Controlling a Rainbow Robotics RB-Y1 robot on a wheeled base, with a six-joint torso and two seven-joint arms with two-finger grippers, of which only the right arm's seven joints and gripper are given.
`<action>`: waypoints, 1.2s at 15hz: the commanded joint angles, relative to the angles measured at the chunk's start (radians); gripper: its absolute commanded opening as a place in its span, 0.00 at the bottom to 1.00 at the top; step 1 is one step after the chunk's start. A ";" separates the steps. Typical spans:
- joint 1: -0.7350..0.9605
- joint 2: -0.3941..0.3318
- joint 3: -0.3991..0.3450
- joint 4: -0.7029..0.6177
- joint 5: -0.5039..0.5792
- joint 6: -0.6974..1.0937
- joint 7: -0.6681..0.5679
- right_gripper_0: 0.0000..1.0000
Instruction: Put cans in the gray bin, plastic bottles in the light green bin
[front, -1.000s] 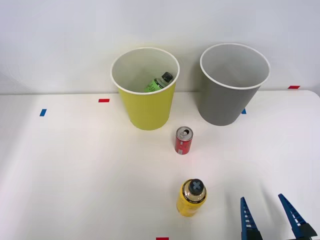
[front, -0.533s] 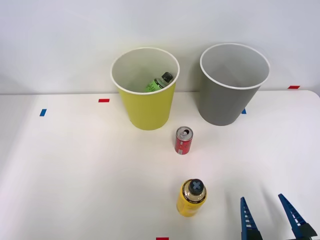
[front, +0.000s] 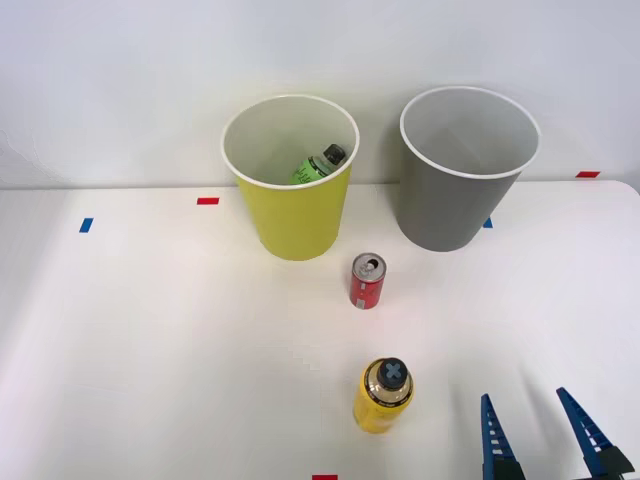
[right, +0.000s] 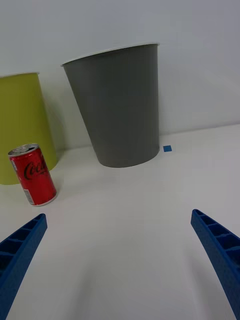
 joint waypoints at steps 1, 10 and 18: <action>0.000 0.000 0.000 0.000 0.000 0.000 0.000 1.00; 0.000 0.000 0.000 0.000 0.000 0.000 0.000 1.00; 0.000 0.000 0.000 0.000 0.000 0.000 0.000 1.00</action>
